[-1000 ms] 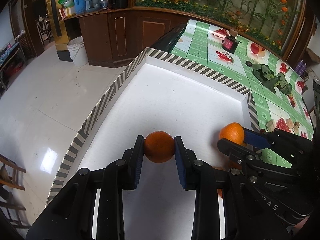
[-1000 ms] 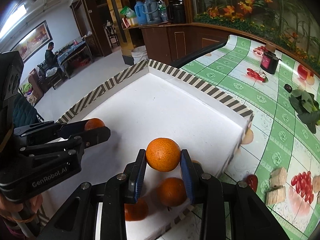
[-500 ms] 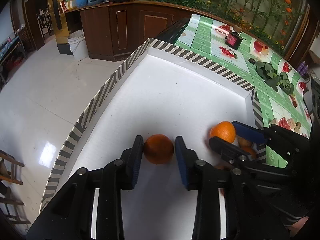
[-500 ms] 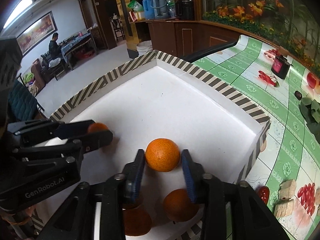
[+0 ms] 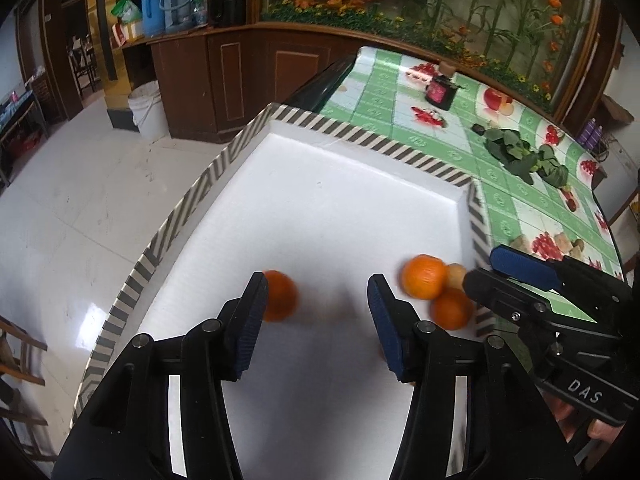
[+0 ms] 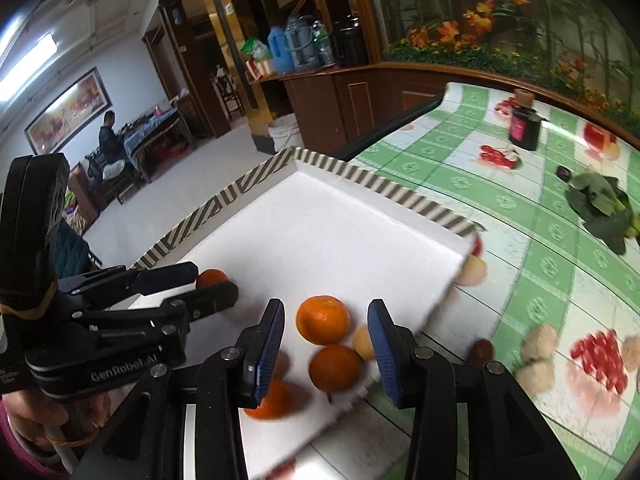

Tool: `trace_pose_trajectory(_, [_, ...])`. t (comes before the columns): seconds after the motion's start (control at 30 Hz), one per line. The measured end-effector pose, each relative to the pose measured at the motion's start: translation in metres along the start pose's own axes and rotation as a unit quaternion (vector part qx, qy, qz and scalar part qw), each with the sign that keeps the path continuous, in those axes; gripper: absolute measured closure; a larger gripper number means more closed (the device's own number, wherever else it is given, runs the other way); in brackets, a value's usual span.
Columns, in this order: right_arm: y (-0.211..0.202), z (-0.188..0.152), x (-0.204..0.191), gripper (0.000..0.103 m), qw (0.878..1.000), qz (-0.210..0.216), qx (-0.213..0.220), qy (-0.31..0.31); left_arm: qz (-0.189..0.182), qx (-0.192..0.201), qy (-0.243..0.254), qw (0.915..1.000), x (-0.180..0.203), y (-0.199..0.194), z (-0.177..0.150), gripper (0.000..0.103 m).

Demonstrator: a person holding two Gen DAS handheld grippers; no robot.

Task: Organize fruits
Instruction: 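Carry both oranges into the white tray and open both grippers, then grasp a red date with the left gripper while the right gripper grasps a beige bread cube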

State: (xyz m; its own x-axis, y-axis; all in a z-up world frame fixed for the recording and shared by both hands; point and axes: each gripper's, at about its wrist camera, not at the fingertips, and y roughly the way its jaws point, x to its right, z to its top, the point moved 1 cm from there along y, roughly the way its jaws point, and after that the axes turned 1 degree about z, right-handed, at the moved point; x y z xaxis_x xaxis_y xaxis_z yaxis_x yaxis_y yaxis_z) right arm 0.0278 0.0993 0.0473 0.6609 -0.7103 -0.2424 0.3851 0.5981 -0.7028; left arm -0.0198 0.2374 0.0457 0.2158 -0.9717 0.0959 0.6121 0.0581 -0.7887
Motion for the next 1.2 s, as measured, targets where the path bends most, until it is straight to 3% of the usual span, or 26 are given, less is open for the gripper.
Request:
trace_pose_trajectory(0.3, [-0.041, -0.033, 0.044, 0.061, 0.998, -0.031, 0.015, 0.047, -0.030, 0.003, 0.019, 0.9994, 0.030, -0.010, -0.006, 0.051])
trace_pose_trajectory(0.67, [-0.070, -0.077, 0.100, 0.061, 0.992, -0.076, 0.002, 0.099, -0.074, -0.010, 0.047, 0.9961, 0.078, -0.012, -0.015, 0.051])
trace_pose_trajectory(1.2, [-0.021, -0.041, 0.118, 0.061, 0.994, -0.085, -0.028, 0.066, -0.088, -0.020, 0.100, 0.9910, 0.126, -0.005, -0.014, 0.051])
